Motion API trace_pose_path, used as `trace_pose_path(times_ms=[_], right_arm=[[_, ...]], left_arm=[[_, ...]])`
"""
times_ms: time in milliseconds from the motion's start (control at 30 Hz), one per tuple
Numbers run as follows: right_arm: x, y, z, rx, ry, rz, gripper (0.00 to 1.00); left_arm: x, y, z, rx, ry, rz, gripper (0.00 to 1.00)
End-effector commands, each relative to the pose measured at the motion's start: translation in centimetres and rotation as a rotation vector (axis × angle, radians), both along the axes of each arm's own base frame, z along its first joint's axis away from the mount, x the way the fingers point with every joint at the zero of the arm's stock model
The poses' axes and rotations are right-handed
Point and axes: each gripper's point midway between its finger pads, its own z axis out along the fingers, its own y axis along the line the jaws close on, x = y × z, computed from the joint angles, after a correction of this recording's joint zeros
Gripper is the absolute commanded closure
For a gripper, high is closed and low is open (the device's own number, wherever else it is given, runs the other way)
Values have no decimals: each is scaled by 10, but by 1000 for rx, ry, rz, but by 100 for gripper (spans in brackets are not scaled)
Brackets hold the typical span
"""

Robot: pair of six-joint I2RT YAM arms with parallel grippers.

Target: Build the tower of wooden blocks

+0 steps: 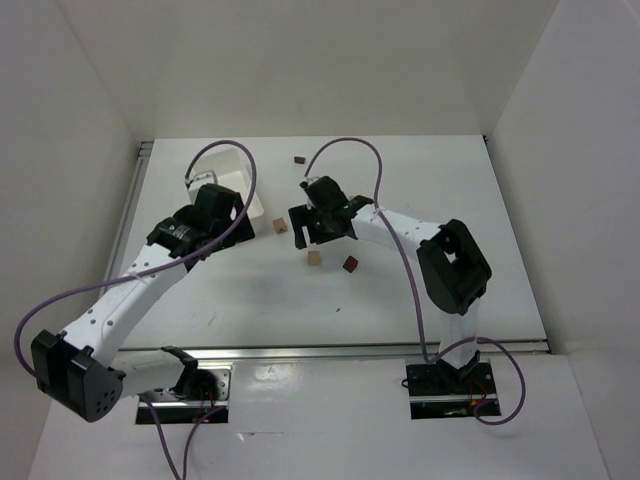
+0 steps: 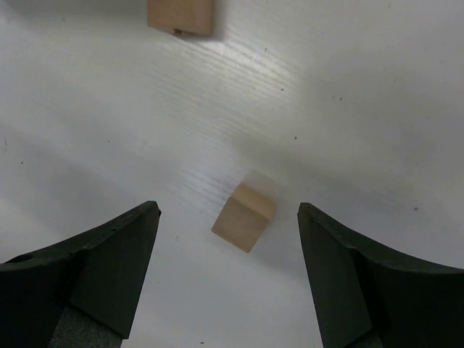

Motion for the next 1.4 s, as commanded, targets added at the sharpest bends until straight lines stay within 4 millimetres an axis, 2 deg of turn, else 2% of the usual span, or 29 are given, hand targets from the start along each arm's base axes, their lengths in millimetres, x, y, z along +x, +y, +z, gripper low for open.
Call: trace_pose_path(times_ms=[0,167,233,267,367,400,500,633,700,967,1067,1100,1200,1333,1367], right_arm=[[-2,6,0,0,40,-149,15],[-13,10,-25,-80,68,-195,19],[-12,10,-27,-89,66,-238,25],[-18,8,-30,-112,76,-248,27],[-13,4,-27,-121,60,-289,29],[-13,4,-27,-121,60,-289,32],[-17,1,-34,-140,82,-298,35],[-22,6,-35,-136,100,-289,51],[-23,7,-40,-139,111,-284,53],[-26,9,-42,-138,131,-273,53],[-22,4,-40,-149,103,-292,60],[-20,3,-34,-149,84,-292,62],[-17,4,-26,-138,66,-297,62],[-13,0,-23,-163,40,-300,70],[-9,0,-14,-157,17,-297,71]], left_arm=[[-10,1,16,-85,-71,25,0],[-15,-1,17,-102,-72,11,0],[-15,-3,16,-110,-68,3,0],[-14,-6,17,-117,-71,-14,0],[-13,-8,19,-119,-80,-30,0],[-12,-10,16,-121,-69,-36,0],[-11,-11,13,-116,-57,-35,0],[-9,-13,11,-122,-54,-41,0],[-9,-13,11,-122,-54,-42,0],[-11,-12,15,-123,-72,-49,0],[-12,-12,14,-130,-73,-42,0],[-11,-13,15,-134,-81,-43,0],[-11,-13,15,-134,-81,-43,0],[-9,-13,17,-138,-89,-43,0],[-8,-14,18,-141,-98,-44,0]])
